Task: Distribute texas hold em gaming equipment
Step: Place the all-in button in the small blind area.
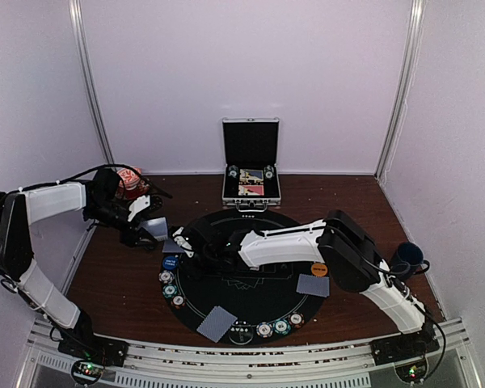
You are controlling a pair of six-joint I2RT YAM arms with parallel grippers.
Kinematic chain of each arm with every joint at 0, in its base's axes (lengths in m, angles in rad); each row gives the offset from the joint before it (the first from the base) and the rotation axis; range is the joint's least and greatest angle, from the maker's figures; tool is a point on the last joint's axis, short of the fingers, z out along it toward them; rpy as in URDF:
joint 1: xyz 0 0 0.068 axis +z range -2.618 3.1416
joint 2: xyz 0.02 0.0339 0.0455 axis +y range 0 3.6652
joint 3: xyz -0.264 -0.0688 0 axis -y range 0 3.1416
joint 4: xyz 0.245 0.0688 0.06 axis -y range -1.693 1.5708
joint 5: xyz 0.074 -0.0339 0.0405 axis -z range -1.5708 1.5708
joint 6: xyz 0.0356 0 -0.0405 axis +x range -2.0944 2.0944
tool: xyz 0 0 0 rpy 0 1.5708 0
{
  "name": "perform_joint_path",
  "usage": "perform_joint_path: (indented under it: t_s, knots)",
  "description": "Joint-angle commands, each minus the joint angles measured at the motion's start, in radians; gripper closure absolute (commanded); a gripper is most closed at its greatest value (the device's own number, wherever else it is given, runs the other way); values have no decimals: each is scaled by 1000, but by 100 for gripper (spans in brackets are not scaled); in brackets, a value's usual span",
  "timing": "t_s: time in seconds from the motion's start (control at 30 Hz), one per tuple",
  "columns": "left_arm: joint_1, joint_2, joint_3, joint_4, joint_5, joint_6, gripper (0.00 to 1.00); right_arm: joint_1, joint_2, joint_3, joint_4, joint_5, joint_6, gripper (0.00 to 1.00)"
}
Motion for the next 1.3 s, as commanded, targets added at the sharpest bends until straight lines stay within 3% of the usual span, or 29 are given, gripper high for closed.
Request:
perform_joint_path:
  t_s: [0.0,0.6,1.27]
  knots:
    - [-12,-8,29,17,84,13,41,38,35,22,36,-44,-27,39]
    - [-11,0,31,17,87,11,41,49,43,38,14,-49,-38,35]
    - [-11,2,34,17,85,10,41,61,-40,-81,72,-73,-72,33]
